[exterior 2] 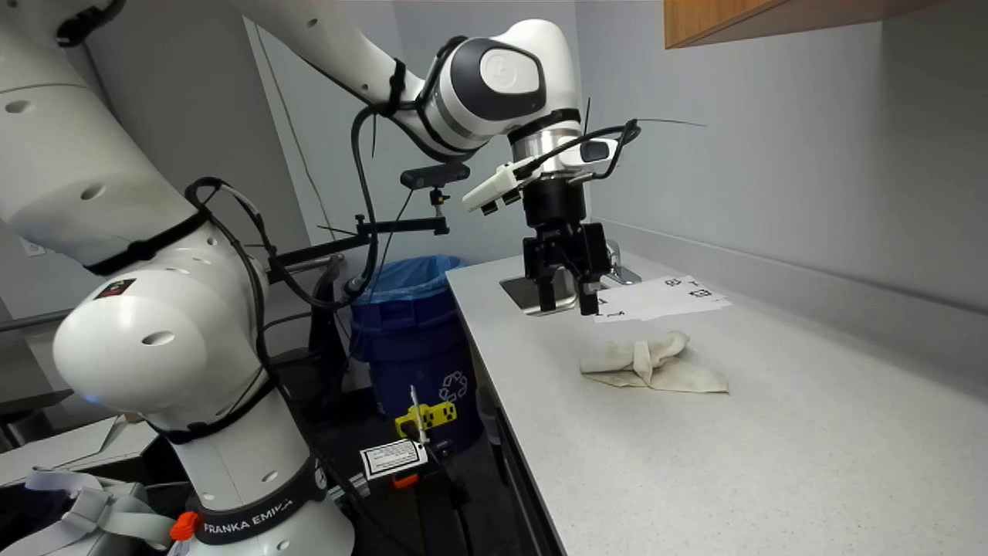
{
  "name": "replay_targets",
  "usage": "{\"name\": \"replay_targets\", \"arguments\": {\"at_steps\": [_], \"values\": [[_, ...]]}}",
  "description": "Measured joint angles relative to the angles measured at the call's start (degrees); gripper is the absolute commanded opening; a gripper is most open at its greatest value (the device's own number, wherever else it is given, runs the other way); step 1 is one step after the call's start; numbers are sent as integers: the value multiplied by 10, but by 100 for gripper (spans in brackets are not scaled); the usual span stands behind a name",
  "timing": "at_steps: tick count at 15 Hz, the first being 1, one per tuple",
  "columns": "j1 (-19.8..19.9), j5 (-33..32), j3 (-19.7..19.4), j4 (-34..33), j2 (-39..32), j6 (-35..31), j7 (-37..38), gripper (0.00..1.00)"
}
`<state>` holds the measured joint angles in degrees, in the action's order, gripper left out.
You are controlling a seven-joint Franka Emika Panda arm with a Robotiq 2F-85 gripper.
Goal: Wipe the counter using the cloth
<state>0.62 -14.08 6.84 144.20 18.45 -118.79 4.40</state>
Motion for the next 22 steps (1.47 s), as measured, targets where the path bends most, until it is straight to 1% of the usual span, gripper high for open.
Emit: {"name": "replay_targets", "arguments": {"at_steps": [20,22], "values": [[-1,0,-1,0,0,0,0,100],[0,-3,-9,1,-13,-22,-1,100]]}}
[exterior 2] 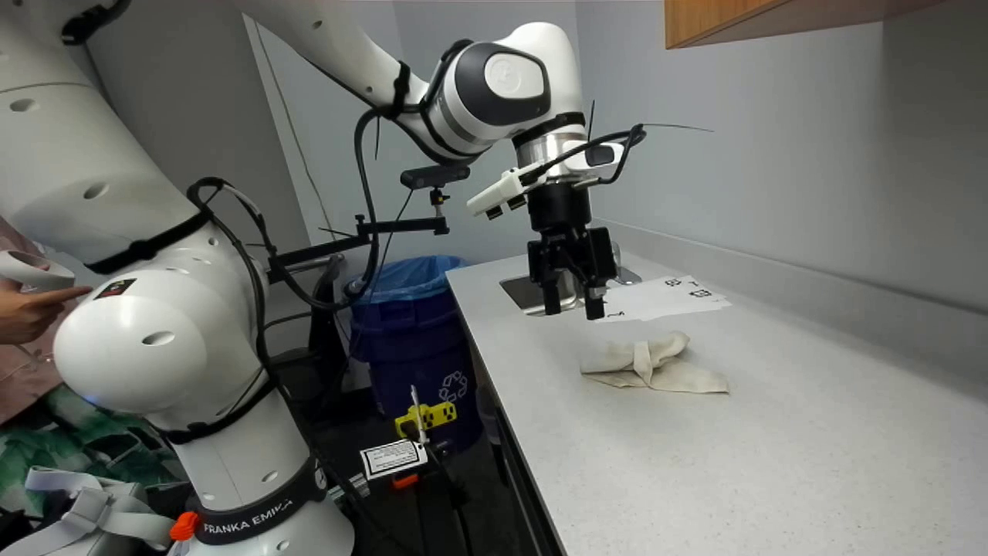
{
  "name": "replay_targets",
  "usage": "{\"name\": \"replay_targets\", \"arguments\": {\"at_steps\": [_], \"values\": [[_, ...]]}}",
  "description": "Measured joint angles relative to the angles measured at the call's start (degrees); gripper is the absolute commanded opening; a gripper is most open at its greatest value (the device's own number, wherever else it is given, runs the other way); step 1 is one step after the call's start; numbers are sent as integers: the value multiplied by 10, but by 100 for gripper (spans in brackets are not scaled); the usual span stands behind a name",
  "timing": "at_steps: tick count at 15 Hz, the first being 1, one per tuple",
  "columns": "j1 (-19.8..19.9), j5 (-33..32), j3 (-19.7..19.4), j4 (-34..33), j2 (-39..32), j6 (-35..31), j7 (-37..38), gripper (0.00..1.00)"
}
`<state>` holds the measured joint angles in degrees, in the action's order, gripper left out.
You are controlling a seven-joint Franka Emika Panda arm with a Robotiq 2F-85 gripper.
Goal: Wipe the counter using the cloth
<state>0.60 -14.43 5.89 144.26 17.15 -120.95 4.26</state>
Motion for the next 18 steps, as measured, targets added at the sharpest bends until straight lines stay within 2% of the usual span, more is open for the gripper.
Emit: {"name": "replay_targets", "arguments": {"at_steps": [6,18], "values": [[0,-4,-22,-33,-91,-81,-23,100],[-48,7,1,-119,-179,-192,-67,100]]}}
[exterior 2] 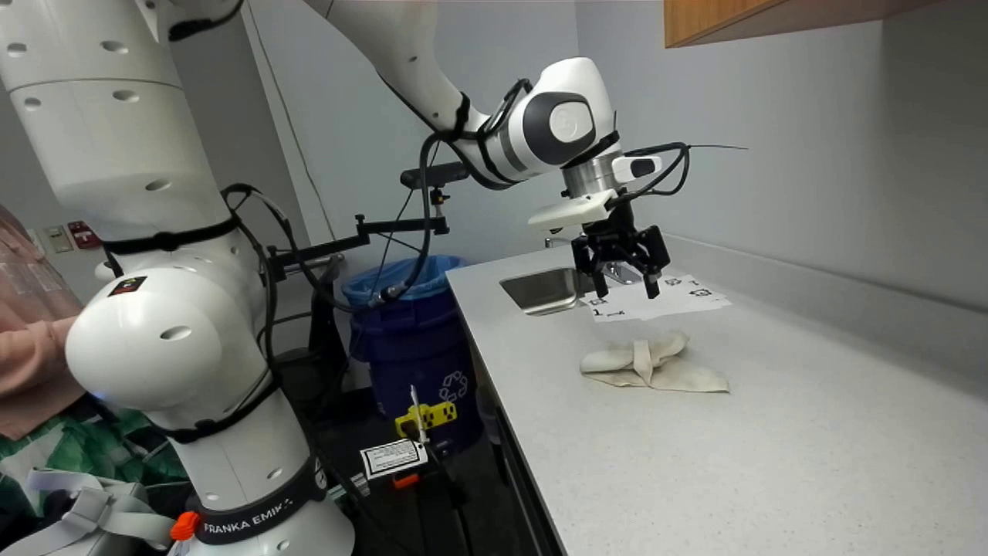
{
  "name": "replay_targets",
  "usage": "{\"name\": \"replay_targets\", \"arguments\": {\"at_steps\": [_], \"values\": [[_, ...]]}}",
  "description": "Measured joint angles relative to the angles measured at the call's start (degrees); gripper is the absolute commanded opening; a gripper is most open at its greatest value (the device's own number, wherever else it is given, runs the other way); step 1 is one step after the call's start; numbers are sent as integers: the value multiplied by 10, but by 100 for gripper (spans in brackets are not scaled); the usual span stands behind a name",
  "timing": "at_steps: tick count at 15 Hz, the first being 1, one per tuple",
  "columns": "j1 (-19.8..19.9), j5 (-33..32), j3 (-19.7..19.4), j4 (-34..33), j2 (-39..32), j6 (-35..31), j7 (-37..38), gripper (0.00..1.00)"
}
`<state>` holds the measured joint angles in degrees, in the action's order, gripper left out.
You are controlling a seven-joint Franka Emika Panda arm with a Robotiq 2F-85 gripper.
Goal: Wipe the counter using the cloth
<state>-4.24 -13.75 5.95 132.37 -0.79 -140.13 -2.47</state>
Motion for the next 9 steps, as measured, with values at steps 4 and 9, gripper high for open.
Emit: {"name": "replay_targets", "arguments": {"at_steps": [4,9], "values": [[-7,17,5,-39,-54,-56,0,100],[-10,43,9,-93,-125,-83,-1,100]]}}
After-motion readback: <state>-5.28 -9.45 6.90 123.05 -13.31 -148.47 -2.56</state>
